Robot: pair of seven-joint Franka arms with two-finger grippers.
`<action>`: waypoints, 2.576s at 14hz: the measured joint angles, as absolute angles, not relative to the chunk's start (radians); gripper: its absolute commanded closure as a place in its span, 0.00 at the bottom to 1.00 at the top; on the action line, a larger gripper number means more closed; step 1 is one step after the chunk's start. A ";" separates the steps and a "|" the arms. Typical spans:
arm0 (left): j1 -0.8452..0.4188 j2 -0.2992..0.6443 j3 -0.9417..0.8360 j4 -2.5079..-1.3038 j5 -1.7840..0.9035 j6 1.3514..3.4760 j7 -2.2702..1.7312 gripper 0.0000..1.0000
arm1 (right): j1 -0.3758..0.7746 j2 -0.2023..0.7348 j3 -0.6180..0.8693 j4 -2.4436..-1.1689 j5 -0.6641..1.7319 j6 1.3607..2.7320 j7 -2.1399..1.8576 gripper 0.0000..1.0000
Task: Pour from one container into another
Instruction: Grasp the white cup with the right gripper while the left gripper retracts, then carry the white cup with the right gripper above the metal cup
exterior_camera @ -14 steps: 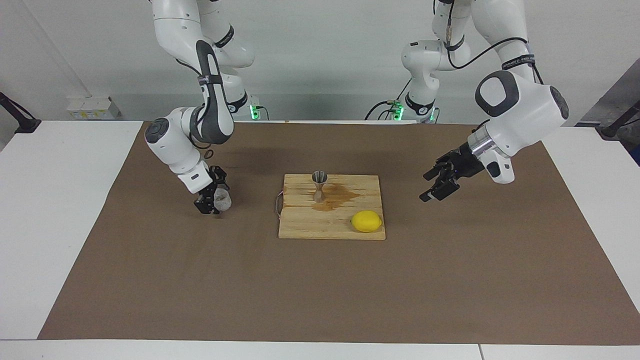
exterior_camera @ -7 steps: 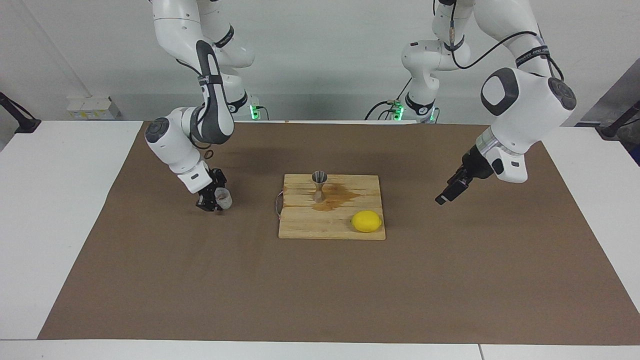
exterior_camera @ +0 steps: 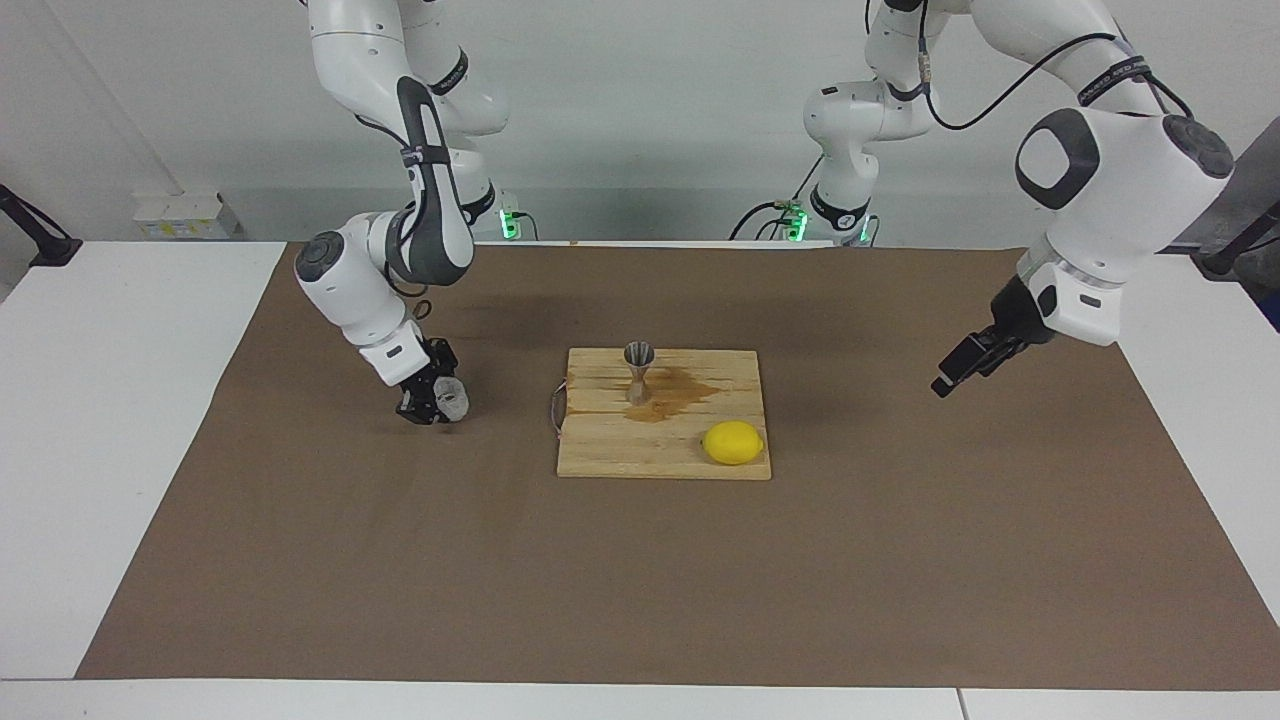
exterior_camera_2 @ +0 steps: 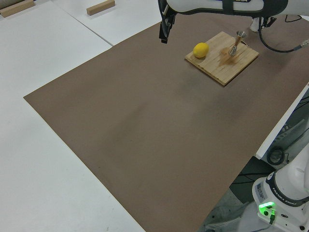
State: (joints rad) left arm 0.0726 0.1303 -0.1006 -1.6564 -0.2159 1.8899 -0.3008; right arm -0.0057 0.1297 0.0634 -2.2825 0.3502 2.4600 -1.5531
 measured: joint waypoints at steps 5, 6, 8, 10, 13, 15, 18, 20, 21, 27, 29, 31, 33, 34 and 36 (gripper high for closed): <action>0.085 0.129 -0.105 -1.596 -0.126 1.867 -0.088 0.00 | 0.121 0.108 0.070 -2.217 0.351 2.460 -1.327 0.66; 0.084 0.128 -0.107 -1.577 -0.106 1.850 -0.047 0.00 | 0.138 0.108 0.070 -2.203 0.351 2.460 -1.300 0.66; 0.084 0.127 -0.107 -1.524 -0.074 1.774 0.029 0.00 | 0.156 0.109 0.070 -2.179 0.351 2.460 -1.274 0.66; 0.076 0.120 -0.108 -1.480 -0.012 1.688 0.074 0.00 | 0.172 0.110 0.070 -2.161 0.349 2.460 -1.264 0.66; -0.003 0.103 -0.086 -1.463 0.075 1.628 0.074 0.00 | 0.205 0.119 0.070 -2.124 0.309 2.459 -1.220 0.66; -0.008 0.088 -0.066 -1.463 0.007 1.617 0.074 0.00 | 0.231 0.124 0.070 -2.101 0.263 2.451 -1.160 0.66; 0.008 0.071 -0.046 -1.463 -0.040 1.601 0.081 0.00 | 0.259 0.134 0.071 -2.053 0.183 2.398 -1.078 0.68; 0.008 0.068 -0.047 -1.463 -0.040 1.600 0.081 0.00 | 0.278 0.139 0.071 -2.029 0.133 2.370 -1.033 0.69; 0.008 0.068 -0.047 -1.467 -0.040 1.600 0.080 0.00 | 0.289 0.141 0.071 -2.021 0.117 2.356 -1.021 0.69; 0.005 0.062 -0.058 -1.477 -0.015 1.588 0.028 0.00 | 0.338 0.146 0.071 -1.945 -0.026 2.236 -0.929 0.69; 0.001 0.057 -0.066 -1.477 -0.015 1.568 -0.006 0.00 | 0.346 0.152 0.071 -1.922 -0.043 2.203 -0.925 0.69; -0.004 0.056 -0.077 -1.477 -0.015 1.566 -0.018 0.00 | 0.360 0.165 0.071 -1.895 -0.087 2.173 -0.893 0.69; -0.008 0.056 -0.083 -1.478 -0.015 1.569 -0.019 0.00 | 0.381 0.183 0.071 -1.859 -0.124 2.135 -0.873 0.69; -0.008 0.056 -0.085 -1.480 -0.015 1.574 -0.019 0.00 | 0.393 0.189 0.071 -1.847 -0.144 2.121 -0.861 0.69; -0.008 0.053 -0.086 -1.490 -0.015 1.594 -0.019 0.00 | 0.414 0.195 0.071 -1.828 -0.189 2.097 -0.827 0.69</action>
State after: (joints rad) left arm -0.0084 0.0534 -0.0859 -1.4897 -0.0146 1.5945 -0.0191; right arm 0.4141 0.1946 0.0708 -1.8277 -0.1894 2.0974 -0.8269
